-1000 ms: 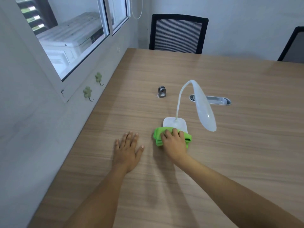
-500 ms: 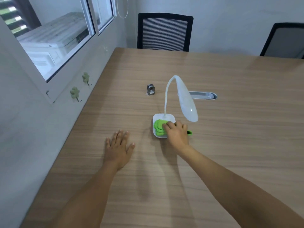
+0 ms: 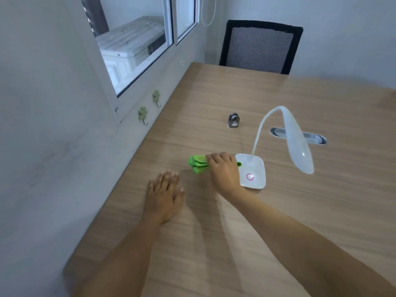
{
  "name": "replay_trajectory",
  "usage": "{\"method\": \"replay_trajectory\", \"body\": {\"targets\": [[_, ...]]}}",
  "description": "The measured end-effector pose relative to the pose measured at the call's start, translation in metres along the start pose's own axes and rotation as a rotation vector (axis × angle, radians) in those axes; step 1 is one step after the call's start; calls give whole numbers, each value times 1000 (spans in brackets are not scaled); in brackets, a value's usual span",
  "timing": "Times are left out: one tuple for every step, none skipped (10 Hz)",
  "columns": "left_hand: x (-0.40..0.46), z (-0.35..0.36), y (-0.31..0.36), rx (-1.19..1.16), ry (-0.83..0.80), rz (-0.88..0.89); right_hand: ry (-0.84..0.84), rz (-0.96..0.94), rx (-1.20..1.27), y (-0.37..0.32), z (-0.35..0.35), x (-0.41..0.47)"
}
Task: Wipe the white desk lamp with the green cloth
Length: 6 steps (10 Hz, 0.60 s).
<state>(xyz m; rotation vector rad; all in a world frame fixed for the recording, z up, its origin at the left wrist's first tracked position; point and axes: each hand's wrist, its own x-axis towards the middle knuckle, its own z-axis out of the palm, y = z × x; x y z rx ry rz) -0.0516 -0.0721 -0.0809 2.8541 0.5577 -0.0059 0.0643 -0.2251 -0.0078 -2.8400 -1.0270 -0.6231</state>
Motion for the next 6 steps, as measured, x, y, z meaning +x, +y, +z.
{"method": "replay_trajectory", "body": {"targets": [[-3, -1, 2, -8, 22, 7, -55, 14, 12, -19, 13, 13], [0, -2, 0, -20, 24, 8, -120, 72, 6, -29, 27, 22], [1, 2, -3, -4, 64, 9, -237, 69, 1, -33, 40, 14], [1, 3, -5, 21, 90, 12, -279, 44, 17, -31, 45, -1], [2, 6, -7, 21, 92, 26, -293, 42, 136, -22, 46, -15], [2, 5, -11, 44, 113, 8, -129, 37, 169, -4, 43, -32]]}}
